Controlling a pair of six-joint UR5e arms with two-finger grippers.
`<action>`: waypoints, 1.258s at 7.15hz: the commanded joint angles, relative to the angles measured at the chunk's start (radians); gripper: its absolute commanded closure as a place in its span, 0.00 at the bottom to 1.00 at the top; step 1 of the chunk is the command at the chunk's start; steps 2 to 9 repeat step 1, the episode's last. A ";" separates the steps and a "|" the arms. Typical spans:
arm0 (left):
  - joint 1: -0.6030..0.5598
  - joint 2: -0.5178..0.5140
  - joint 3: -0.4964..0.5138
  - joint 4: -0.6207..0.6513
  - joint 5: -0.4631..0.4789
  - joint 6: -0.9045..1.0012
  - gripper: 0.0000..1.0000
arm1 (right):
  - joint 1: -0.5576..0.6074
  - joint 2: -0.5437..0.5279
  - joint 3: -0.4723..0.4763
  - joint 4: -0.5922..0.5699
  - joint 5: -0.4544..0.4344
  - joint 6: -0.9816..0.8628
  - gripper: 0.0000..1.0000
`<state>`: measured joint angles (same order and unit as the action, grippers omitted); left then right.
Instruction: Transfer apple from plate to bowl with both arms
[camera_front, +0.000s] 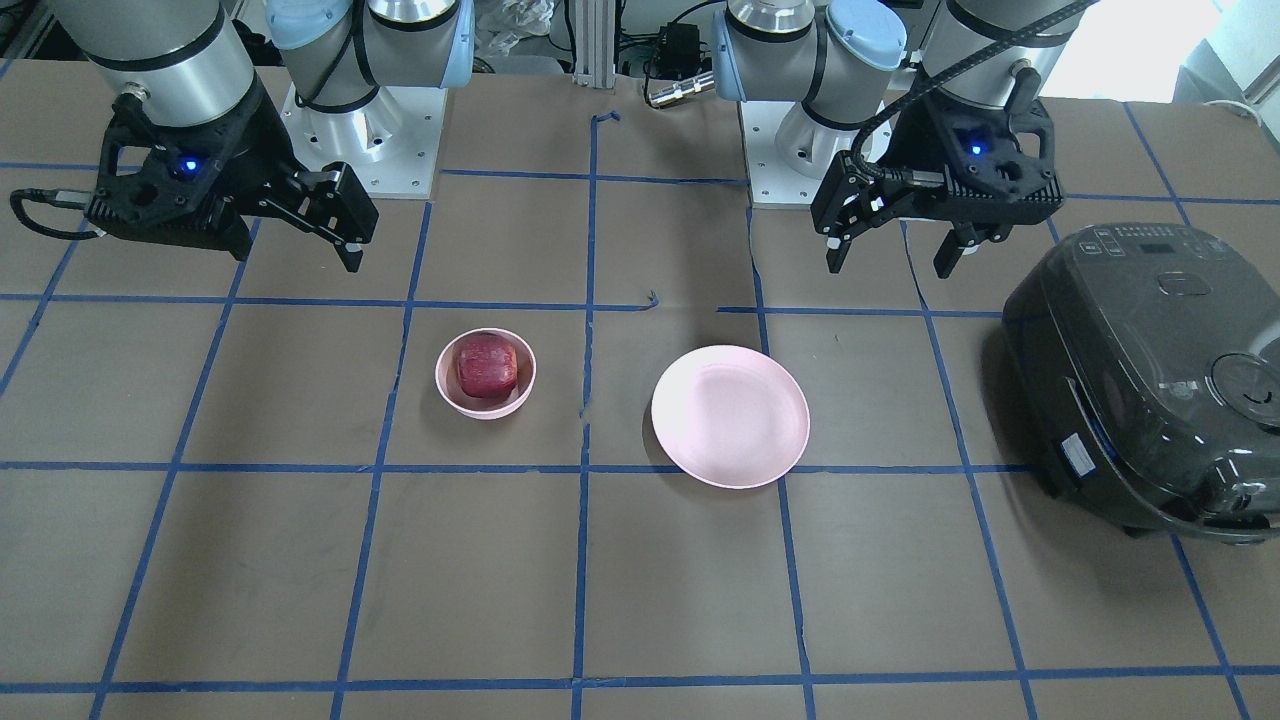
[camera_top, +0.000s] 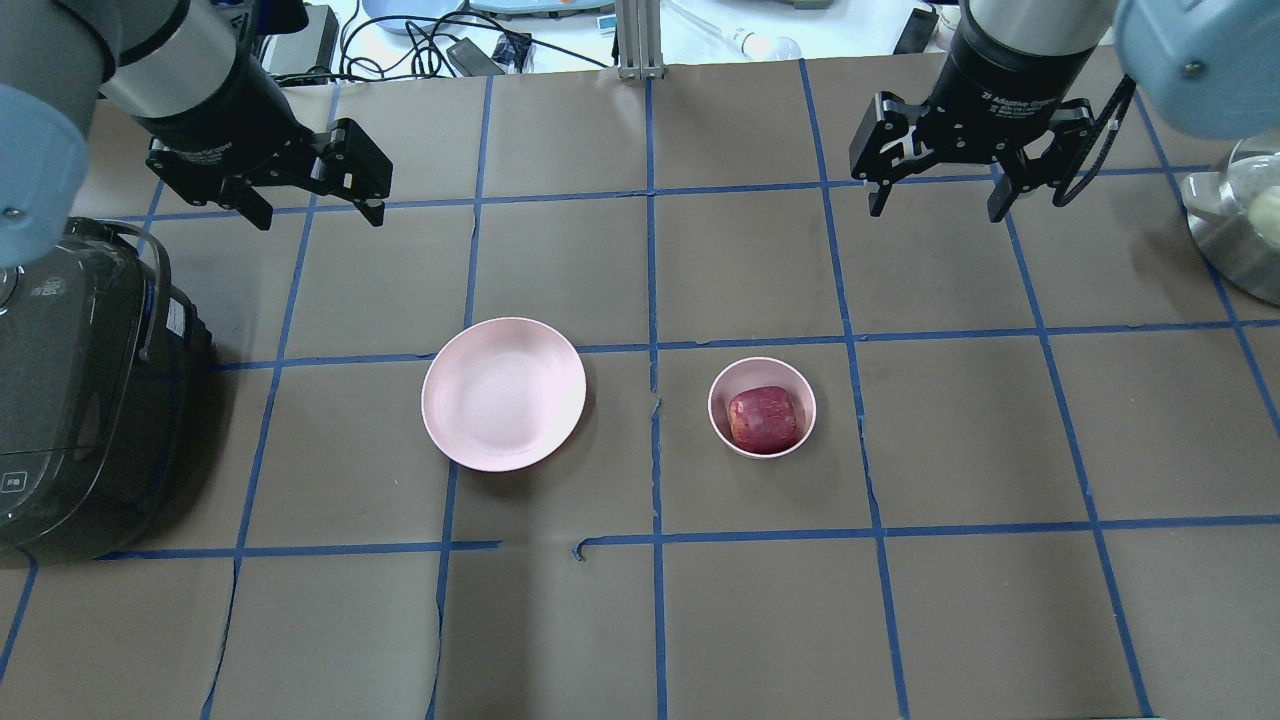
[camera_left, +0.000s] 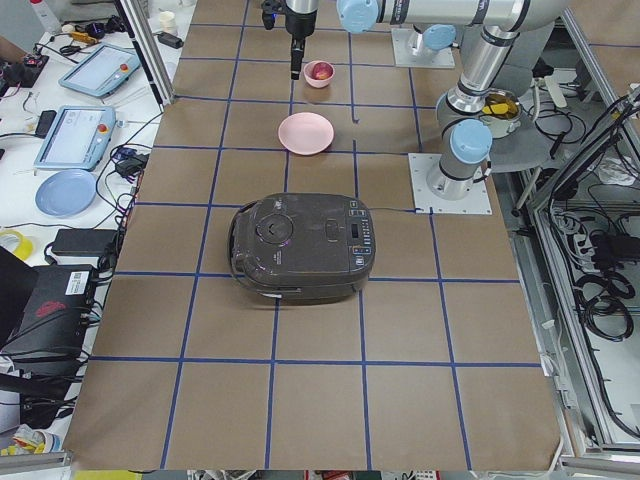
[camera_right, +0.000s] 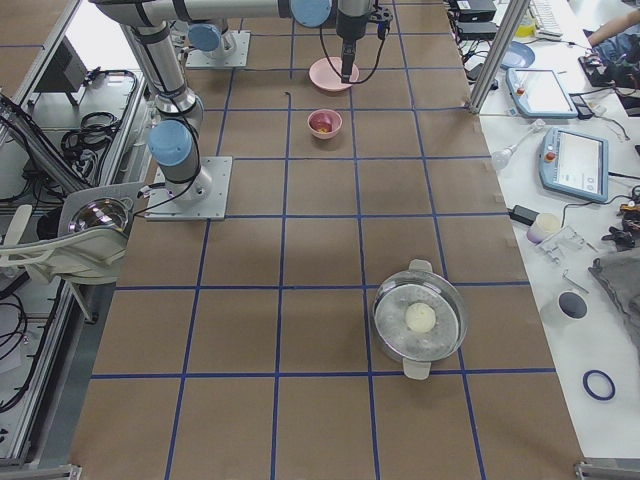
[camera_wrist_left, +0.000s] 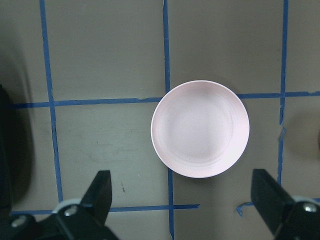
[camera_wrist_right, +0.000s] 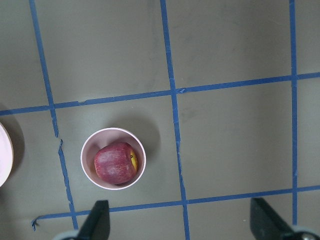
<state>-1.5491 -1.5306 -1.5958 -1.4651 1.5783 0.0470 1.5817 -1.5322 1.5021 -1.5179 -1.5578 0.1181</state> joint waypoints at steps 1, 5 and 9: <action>-0.003 0.006 0.013 -0.008 0.028 0.021 0.00 | 0.000 0.001 0.001 -0.002 -0.005 -0.009 0.00; -0.003 0.006 0.013 -0.008 0.028 0.021 0.00 | 0.000 0.001 0.001 -0.002 -0.005 -0.009 0.00; -0.003 0.006 0.013 -0.008 0.028 0.021 0.00 | 0.000 0.001 0.001 -0.002 -0.005 -0.009 0.00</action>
